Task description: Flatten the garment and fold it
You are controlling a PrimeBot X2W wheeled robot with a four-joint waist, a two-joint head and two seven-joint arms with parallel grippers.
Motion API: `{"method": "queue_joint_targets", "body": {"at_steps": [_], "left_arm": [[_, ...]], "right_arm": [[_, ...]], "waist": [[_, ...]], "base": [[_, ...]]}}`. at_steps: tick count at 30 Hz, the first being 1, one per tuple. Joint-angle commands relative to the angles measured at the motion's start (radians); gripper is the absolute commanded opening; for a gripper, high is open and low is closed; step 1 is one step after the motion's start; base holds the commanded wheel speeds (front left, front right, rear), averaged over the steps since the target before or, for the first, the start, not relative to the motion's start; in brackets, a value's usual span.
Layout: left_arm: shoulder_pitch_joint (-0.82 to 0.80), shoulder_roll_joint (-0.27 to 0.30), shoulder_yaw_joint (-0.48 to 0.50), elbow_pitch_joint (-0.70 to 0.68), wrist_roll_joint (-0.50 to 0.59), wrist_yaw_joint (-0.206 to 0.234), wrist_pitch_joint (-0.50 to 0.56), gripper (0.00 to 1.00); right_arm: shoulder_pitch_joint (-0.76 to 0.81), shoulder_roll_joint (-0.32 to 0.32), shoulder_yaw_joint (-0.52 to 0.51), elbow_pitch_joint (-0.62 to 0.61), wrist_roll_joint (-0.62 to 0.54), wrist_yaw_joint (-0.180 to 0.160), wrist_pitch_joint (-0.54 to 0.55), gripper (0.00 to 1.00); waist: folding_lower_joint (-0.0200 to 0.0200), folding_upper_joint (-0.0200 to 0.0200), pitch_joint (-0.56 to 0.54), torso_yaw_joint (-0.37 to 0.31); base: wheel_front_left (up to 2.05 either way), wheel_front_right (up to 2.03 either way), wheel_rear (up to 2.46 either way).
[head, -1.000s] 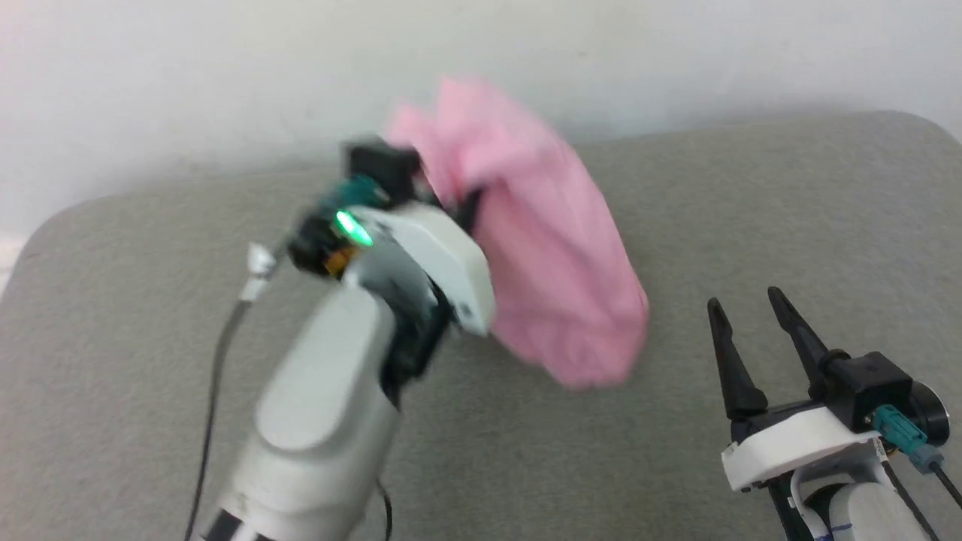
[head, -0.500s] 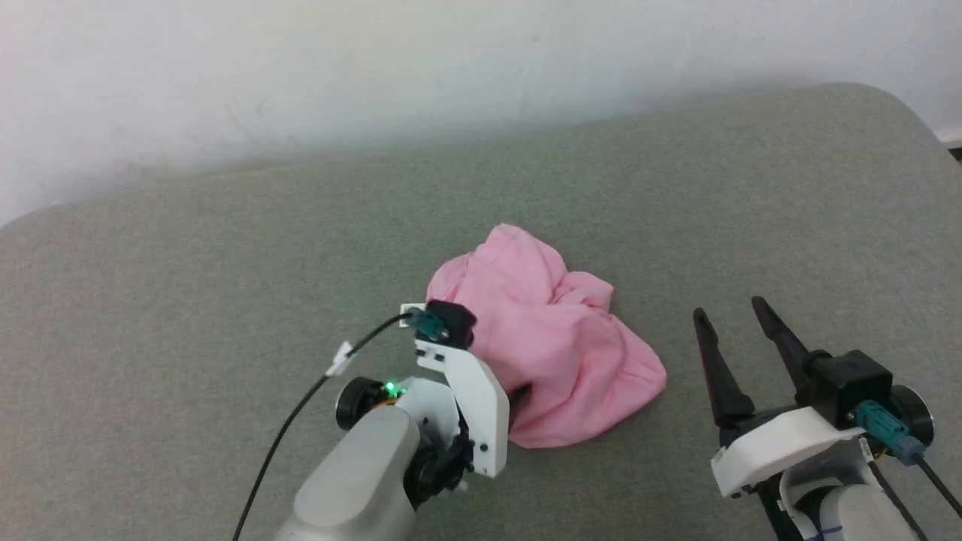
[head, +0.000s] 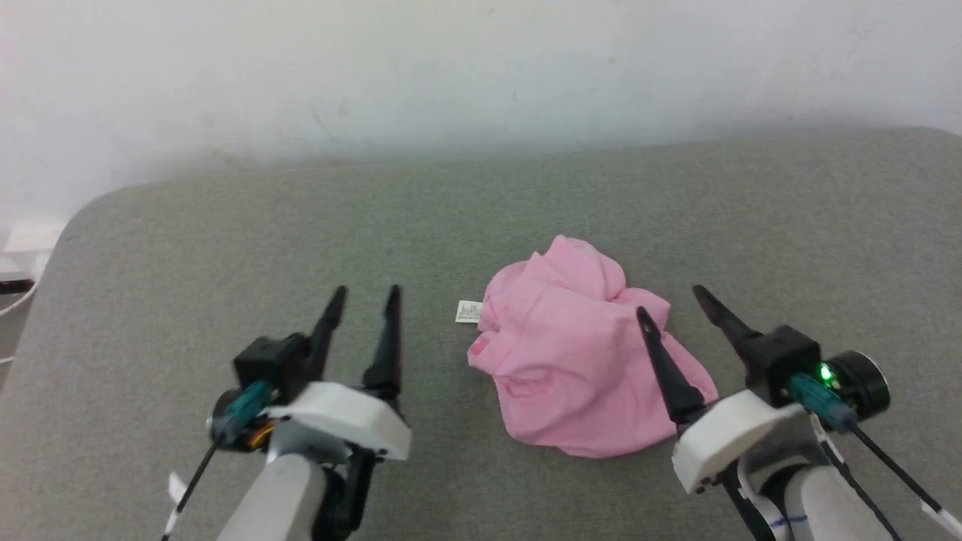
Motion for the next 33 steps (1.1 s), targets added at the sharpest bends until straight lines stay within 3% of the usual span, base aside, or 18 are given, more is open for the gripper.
{"method": "queue_joint_targets", "body": {"at_steps": [1, 6, 16, 17, 18, 19, 27, 33], "left_arm": [[0.032, 0.01, 0.026, -0.022, 0.016, 0.024, -0.027, 1.0], [0.088, 0.014, 0.12, -0.106, 0.072, 0.059, -0.053, 1.0], [0.117, -0.065, 0.241, -0.187, 0.178, -0.002, -0.054, 1.0], [0.116, -0.071, 0.245, -0.184, 0.184, -0.01, -0.054, 1.0], [0.117, -0.076, 0.252, -0.18, 0.189, -0.015, -0.054, 1.0], [0.118, -0.082, 0.258, -0.177, 0.192, -0.02, -0.054, 1.0], [0.128, -0.102, 0.288, -0.153, 0.213, -0.049, -0.054, 1.0], [0.135, -0.108, 0.317, -0.15, 0.227, -0.06, -0.054, 1.0]], "right_arm": [[-0.034, -0.013, 0.021, -0.001, 0.003, -0.001, 0.027, 1.0], [-0.145, -0.067, 0.089, 0.059, 0.041, -0.001, 0.19, 1.0], [-0.32, -0.133, 0.145, 0.217, 0.179, -0.001, 0.635, 1.0], [-0.319, -0.135, 0.152, 0.218, 0.198, -0.001, 0.665, 0.48], [-0.317, -0.137, 0.161, 0.212, 0.216, -0.001, 0.69, 0.36], [-0.313, -0.141, 0.166, 0.201, 0.227, -0.001, 0.705, 0.0], [-0.285, -0.165, 0.216, 0.061, 0.262, -0.001, 0.68, 0.0], [-0.374, -0.094, 0.266, -0.045, 0.305, -0.001, 0.577, 0.0]], "waist": [[0.0, 0.0, 0.007, 0.025], [0.0, 0.0, 0.048, 0.06], [0.0, 0.0, 0.119, 0.134], [0.0, 0.0, 0.119, 0.14], [0.0, 0.0, 0.119, 0.144], [0.0, 0.0, 0.118, 0.146], [0.0, 0.0, 0.099, 0.157], [0.0, 0.0, 0.087, 0.147]], "base": [[0.0, 0.0, 0.0], [0.0, 0.0, 0.0], [0.0, 0.0, 0.0], [0.0, 0.0, 0.0], [0.0, 0.0, 0.0], [0.0, 0.0, 0.0], [0.0, 0.0, 0.0], [0.0, 0.0, 0.0]]}}
